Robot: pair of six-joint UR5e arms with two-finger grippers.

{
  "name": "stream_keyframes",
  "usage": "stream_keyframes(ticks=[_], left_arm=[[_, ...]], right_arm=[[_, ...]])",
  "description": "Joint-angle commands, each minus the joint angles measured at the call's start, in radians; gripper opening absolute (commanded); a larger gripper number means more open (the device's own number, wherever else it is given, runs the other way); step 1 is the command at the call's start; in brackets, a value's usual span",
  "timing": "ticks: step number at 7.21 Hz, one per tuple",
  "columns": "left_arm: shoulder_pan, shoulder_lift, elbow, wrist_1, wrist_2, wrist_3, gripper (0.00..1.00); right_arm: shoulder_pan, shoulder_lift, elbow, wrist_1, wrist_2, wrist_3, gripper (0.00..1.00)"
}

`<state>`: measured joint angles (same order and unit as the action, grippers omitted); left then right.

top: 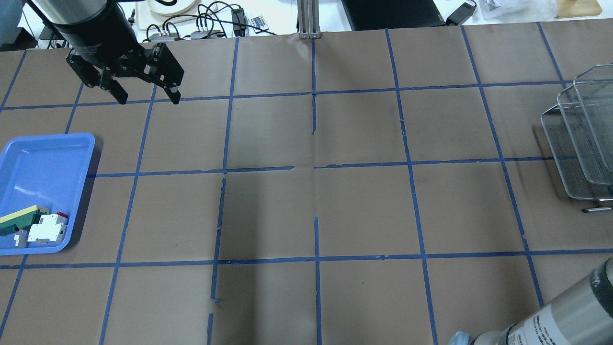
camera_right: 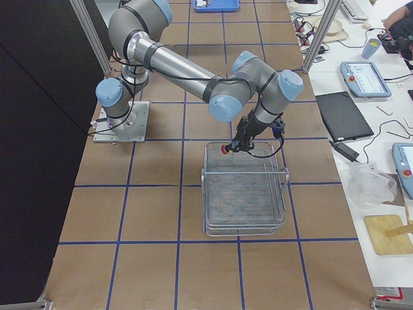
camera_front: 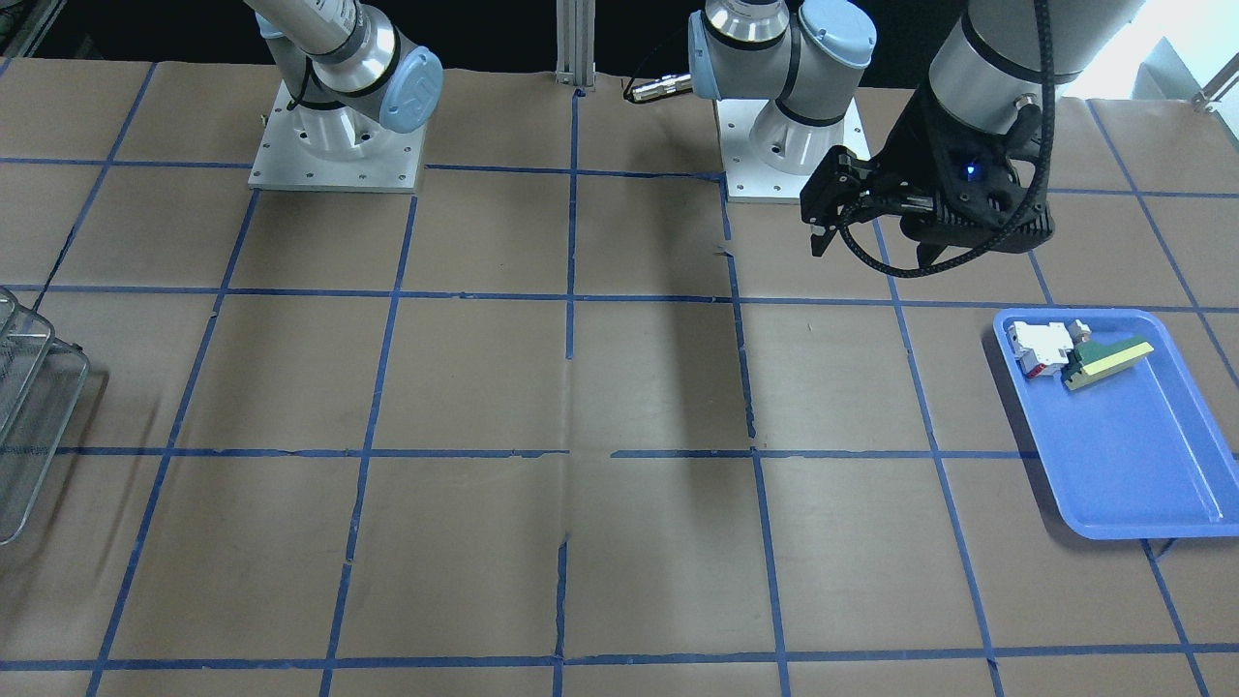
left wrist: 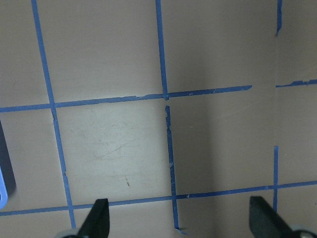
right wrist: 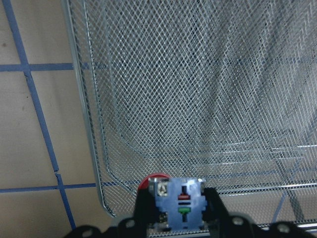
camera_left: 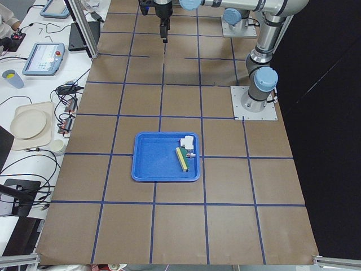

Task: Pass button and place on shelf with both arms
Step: 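Place the button block on the mesh rack shelf and open the right gripper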

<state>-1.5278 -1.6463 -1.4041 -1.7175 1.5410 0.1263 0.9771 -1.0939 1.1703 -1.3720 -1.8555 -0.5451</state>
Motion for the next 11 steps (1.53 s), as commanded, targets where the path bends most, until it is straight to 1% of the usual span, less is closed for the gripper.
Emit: stream_keyframes(ticks=[1, 2, 3, 5, 6, 7, 8, 9, 10, 11], left_arm=[[0.000, 0.000, -0.001, -0.001, 0.007, -0.001, 1.00], [0.000, 0.003, 0.000, 0.001, 0.008, 0.001, 1.00], [0.000, 0.003, 0.001, 0.002, 0.008, 0.001, 1.00], [0.000, 0.003, 0.001, 0.004, 0.010, -0.001, 1.00], [0.000, 0.003, 0.001, 0.004, 0.008, -0.001, 1.00], [0.000, 0.003, -0.001, 0.003, 0.008, -0.001, 1.00], [0.000, 0.003, 0.000, 0.004, 0.008, 0.001, 1.00], [0.000, 0.006, 0.001, 0.006, 0.008, -0.001, 1.00], [0.000, 0.014, -0.001, 0.007, 0.008, 0.001, 1.00], [0.000, 0.017, -0.001, 0.010, 0.007, 0.001, 1.00]], right_arm=[[-0.002, 0.025, 0.000, -0.021, -0.007, -0.001, 0.46], [-0.002, 0.026, 0.000, -0.039, 0.002, -0.001, 0.70], [-0.002, 0.026, 0.000, -0.050, 0.002, -0.002, 0.80], [0.000, 0.019, 0.000, -0.050, 0.006, -0.004, 0.85], [0.000, -0.015, 0.002, -0.048, 0.042, -0.004, 0.92], [0.005, -0.076, 0.009, -0.045, 0.150, 0.004, 0.99], [0.014, -0.152, 0.015, -0.038, 0.197, 0.078, 0.99], [0.062, -0.211, 0.022, -0.035, 0.214, 0.212, 1.00], [0.171, -0.243, 0.055, -0.047, 0.237, 0.279, 1.00], [0.292, -0.251, 0.099, -0.047, 0.240, 0.354, 1.00]])
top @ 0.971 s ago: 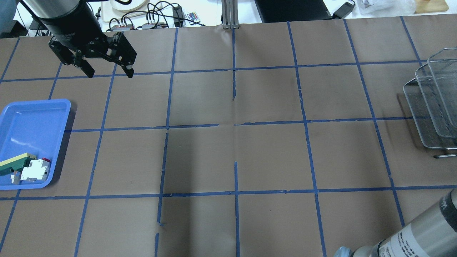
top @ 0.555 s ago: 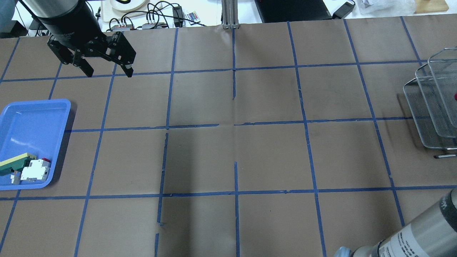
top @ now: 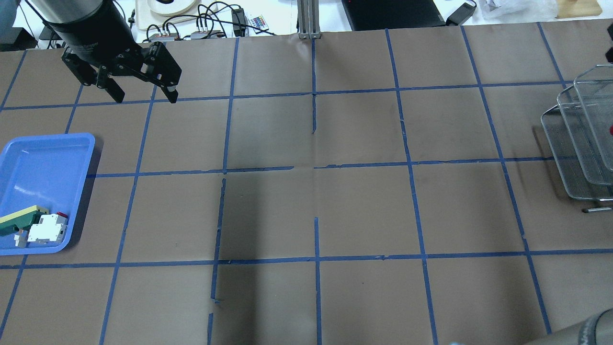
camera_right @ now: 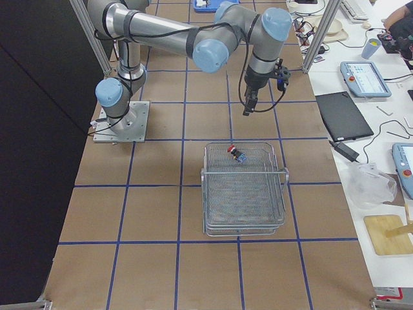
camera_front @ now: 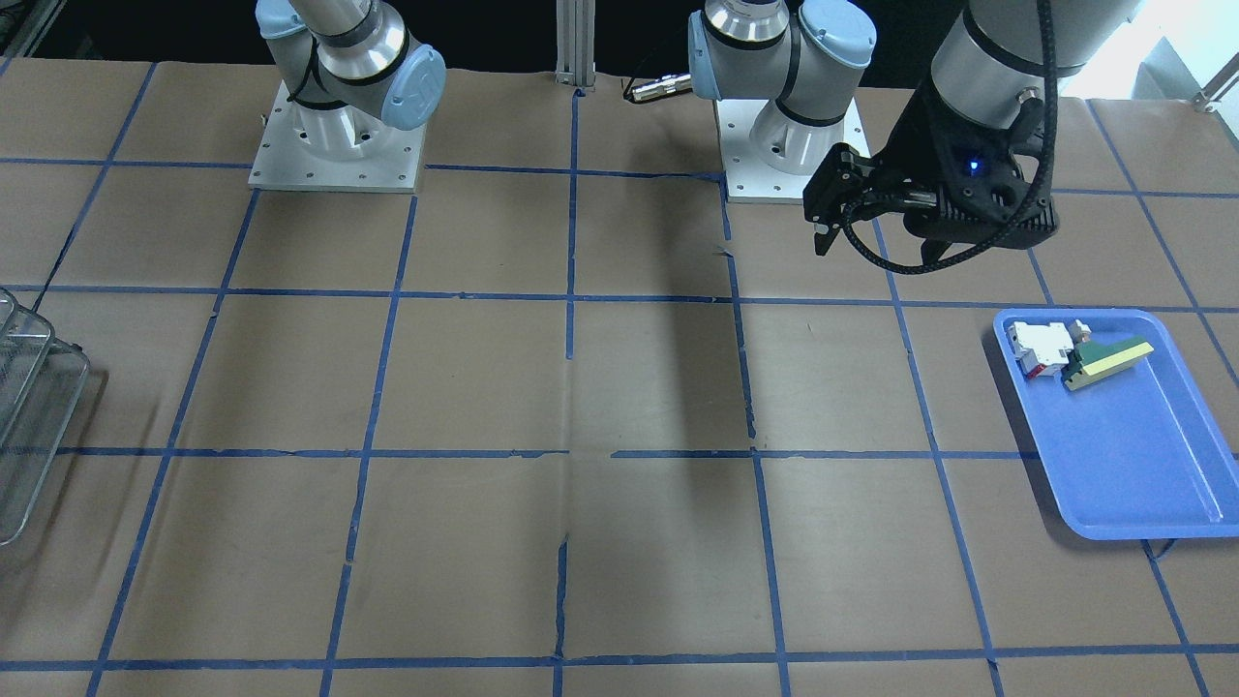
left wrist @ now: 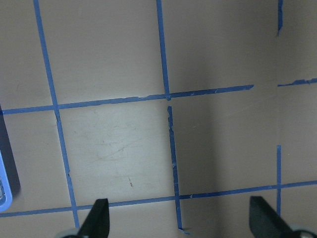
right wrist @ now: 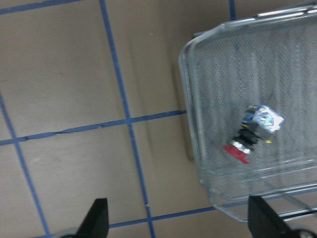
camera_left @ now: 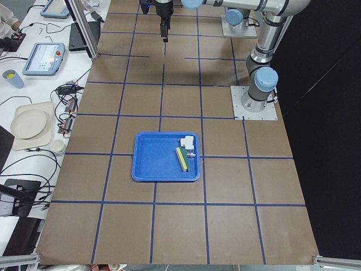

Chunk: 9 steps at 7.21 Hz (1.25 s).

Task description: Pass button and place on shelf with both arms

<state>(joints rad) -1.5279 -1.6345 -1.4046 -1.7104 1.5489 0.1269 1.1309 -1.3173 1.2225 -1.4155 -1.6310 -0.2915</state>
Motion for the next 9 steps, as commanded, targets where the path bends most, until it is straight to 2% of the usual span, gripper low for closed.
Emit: stream_keyframes(ticks=[1, 5, 7, 9], left_arm=[[0.000, 0.005, -0.001, 0.003, -0.001, 0.000, 1.00], [0.000, 0.005, -0.001, 0.003, -0.003, -0.001, 1.00], [0.000, 0.005, -0.002, 0.003, -0.003, -0.001, 1.00], [0.000, 0.005, -0.002, 0.003, -0.003, 0.000, 1.00]], right_arm=[[0.212, -0.055, 0.080, -0.005, 0.016, 0.217, 1.00], [0.453, -0.279, 0.325, -0.049, 0.013, 0.490, 1.00], [0.481, -0.344, 0.403, -0.049, 0.016, 0.502, 1.00], [0.480, -0.359, 0.442, -0.062, 0.017, 0.500, 1.00]])
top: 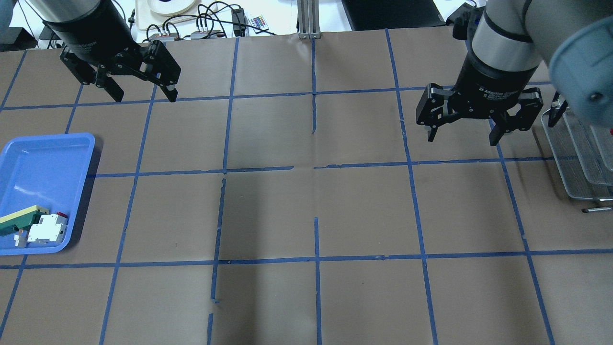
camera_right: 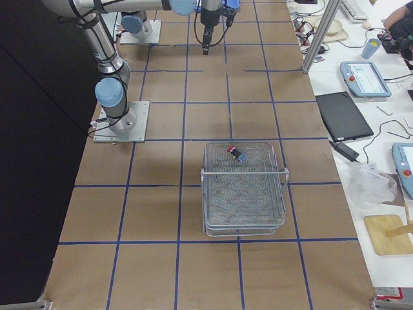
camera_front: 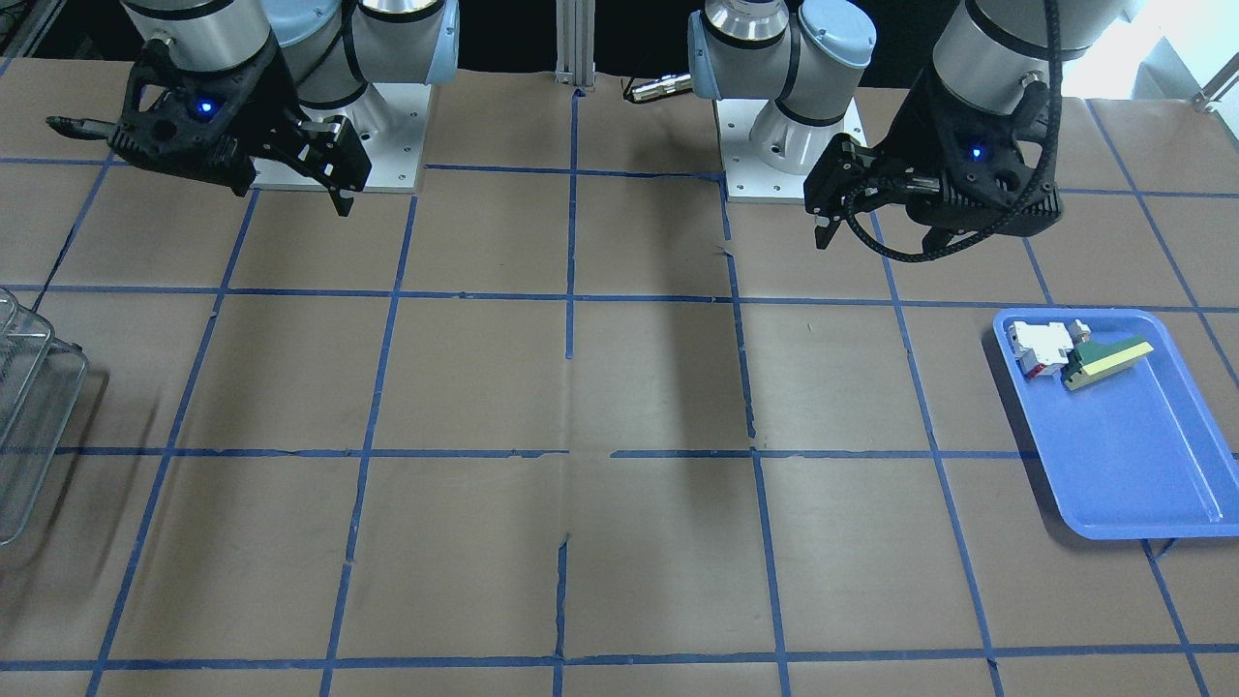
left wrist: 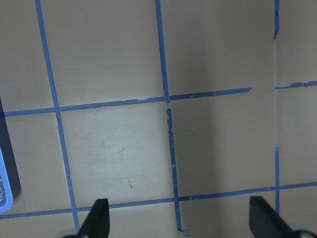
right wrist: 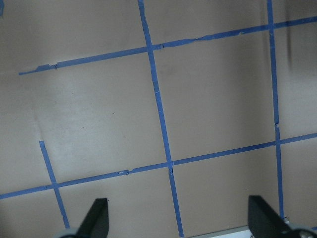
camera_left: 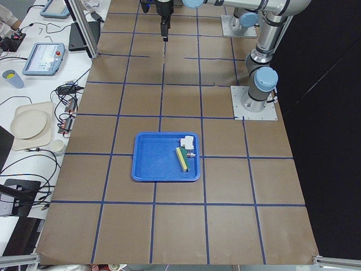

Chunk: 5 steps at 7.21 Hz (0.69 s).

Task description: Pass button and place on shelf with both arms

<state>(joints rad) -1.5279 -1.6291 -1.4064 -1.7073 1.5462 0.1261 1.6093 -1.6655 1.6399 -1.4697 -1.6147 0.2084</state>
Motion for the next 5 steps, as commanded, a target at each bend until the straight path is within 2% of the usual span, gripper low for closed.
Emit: stream_keyframes(ticks=[1, 4, 5], left_arm=[[0.000, 0.000, 0.000, 0.000, 0.000, 0.000, 1.00], [0.000, 0.000, 0.000, 0.000, 0.000, 0.000, 1.00], [-0.003, 0.002, -0.012, -0.002, 0.000, -0.002, 1.00]], right_arm=[[0.000, -0.010, 0.034, -0.020, -0.001, -0.003, 1.00], [-0.017, -0.008, 0.063, -0.063, 0.002, -0.095, 1.00], [-0.019, -0.008, 0.063, -0.067, 0.050, -0.098, 1.00]])
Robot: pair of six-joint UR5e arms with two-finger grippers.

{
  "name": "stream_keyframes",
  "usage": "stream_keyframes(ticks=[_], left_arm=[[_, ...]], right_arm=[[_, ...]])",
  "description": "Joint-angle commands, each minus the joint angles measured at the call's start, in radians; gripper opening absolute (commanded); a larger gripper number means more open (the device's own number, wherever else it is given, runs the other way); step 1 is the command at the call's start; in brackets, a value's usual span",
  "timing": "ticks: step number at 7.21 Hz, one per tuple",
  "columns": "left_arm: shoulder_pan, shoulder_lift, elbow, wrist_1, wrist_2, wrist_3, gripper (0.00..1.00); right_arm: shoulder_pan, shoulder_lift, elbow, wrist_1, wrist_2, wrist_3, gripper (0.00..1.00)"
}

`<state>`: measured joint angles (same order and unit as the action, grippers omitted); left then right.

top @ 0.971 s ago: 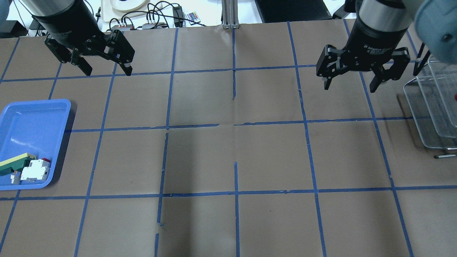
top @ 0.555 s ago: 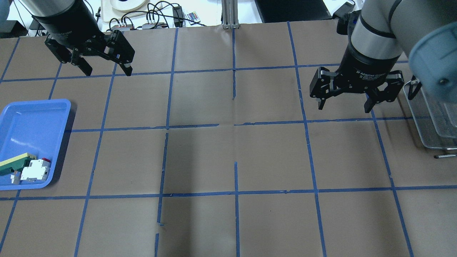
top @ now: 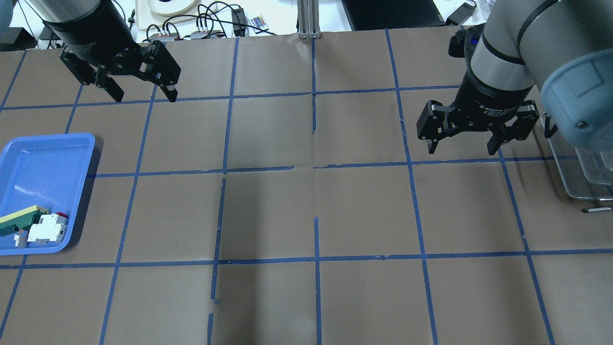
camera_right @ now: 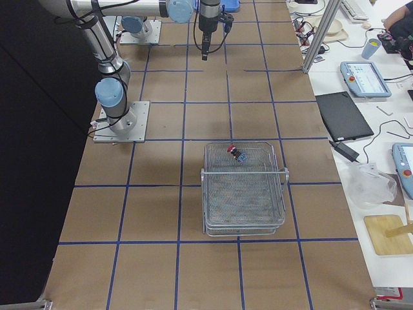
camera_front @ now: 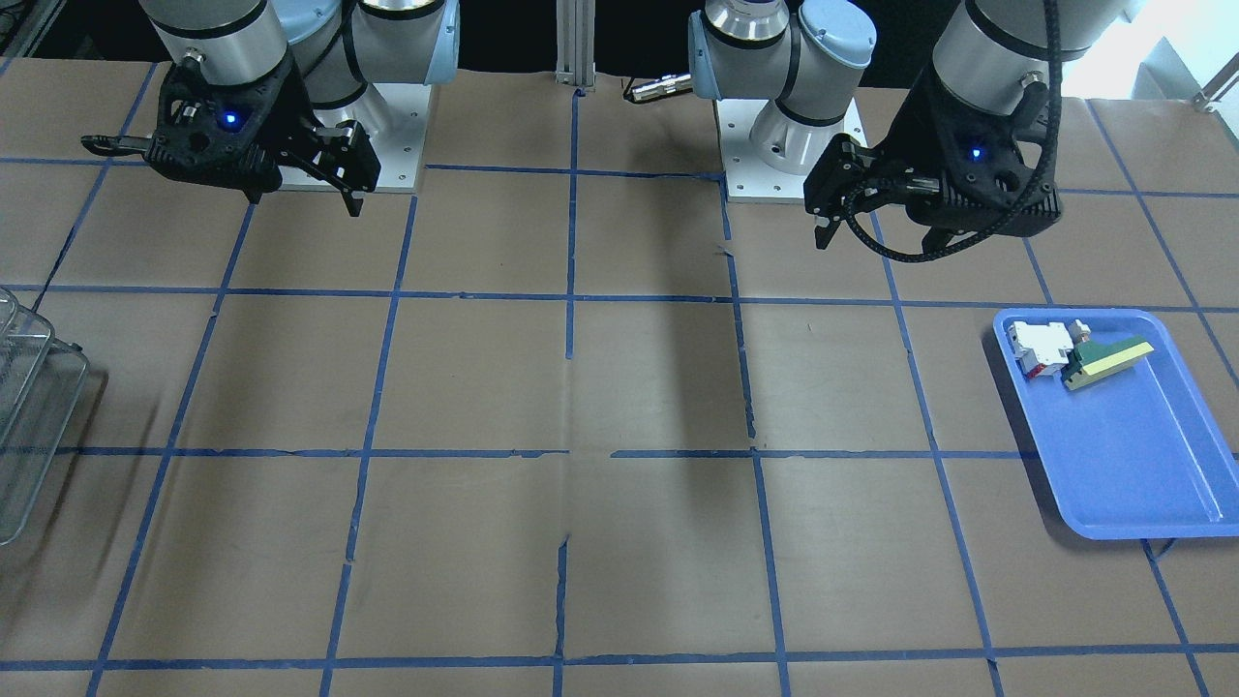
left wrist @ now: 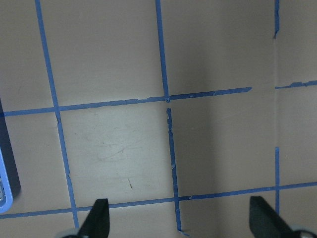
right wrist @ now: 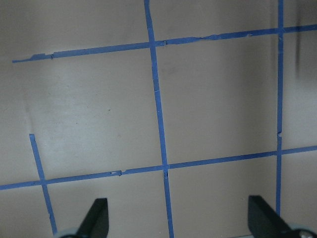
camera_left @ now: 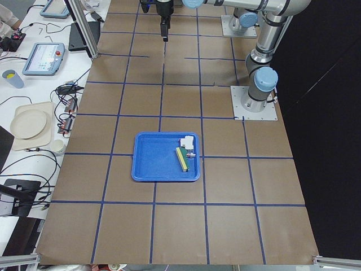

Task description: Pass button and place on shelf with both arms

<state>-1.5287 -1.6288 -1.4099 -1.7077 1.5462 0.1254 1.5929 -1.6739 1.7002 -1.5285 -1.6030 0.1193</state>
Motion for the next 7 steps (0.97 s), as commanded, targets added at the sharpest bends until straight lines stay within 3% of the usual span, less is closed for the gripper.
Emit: stream_keyframes(ticks=[1, 7], left_arm=[[-0.004, 0.012, -0.035, 0.006, 0.000, 0.003, 1.00], [-0.005, 0.027, -0.061, 0.023, 0.027, -0.116, 1.00]], right_arm=[[-0.002, -0.001, 0.003, -0.006, 0.041, -0.010, 1.00], [-0.037, -0.020, 0.007, 0.010, 0.040, -0.006, 1.00]])
